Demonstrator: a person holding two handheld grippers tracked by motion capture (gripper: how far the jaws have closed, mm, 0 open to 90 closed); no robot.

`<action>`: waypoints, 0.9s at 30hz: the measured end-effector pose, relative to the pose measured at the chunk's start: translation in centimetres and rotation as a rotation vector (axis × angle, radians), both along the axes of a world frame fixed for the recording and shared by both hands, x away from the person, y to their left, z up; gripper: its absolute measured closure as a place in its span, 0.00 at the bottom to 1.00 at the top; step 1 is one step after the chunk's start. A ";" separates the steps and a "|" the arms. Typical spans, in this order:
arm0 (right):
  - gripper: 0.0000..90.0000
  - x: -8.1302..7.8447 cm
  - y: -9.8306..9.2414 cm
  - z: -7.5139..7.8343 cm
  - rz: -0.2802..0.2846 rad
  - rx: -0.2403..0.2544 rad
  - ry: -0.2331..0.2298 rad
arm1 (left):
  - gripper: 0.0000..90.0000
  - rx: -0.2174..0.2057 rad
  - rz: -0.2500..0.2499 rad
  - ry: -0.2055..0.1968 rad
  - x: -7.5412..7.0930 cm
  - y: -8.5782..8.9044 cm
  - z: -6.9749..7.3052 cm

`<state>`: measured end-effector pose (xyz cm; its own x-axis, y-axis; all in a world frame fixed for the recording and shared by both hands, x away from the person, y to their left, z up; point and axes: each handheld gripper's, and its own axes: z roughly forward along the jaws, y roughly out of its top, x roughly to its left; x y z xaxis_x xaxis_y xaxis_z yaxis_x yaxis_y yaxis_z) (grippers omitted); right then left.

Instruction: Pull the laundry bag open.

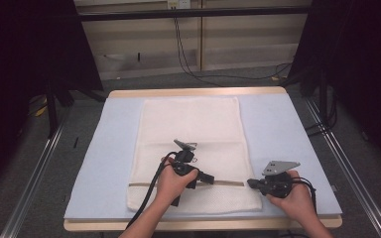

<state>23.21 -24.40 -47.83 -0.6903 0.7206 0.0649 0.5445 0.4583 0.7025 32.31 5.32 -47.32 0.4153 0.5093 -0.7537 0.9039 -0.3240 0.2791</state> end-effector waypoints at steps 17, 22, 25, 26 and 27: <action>1.00 0.0 0.0 0.0 0.001 0.004 -0.002 | 0.97 0.002 0.005 -0.006 0.1 1.8 -0.2; 1.00 0.1 0.0 0.0 0.004 0.004 0.001 | 0.97 -0.009 0.011 0.006 0.2 2.8 -0.3; 1.00 0.0 0.0 0.0 0.000 0.004 0.000 | 0.97 -0.002 0.019 0.004 0.1 3.1 -0.3; 1.00 0.0 0.0 0.0 0.001 0.004 0.000 | 0.97 -0.002 0.010 0.000 0.1 3.3 -0.3; 1.00 0.0 0.0 0.0 0.003 0.006 0.001 | 0.97 -0.006 0.019 0.008 0.1 3.4 -0.2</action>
<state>23.25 -24.44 -47.85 -0.6925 0.7181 0.0698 0.5437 0.4559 0.7046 32.40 8.71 -47.56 0.3997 0.5123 -0.7601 0.9121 -0.3046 0.2743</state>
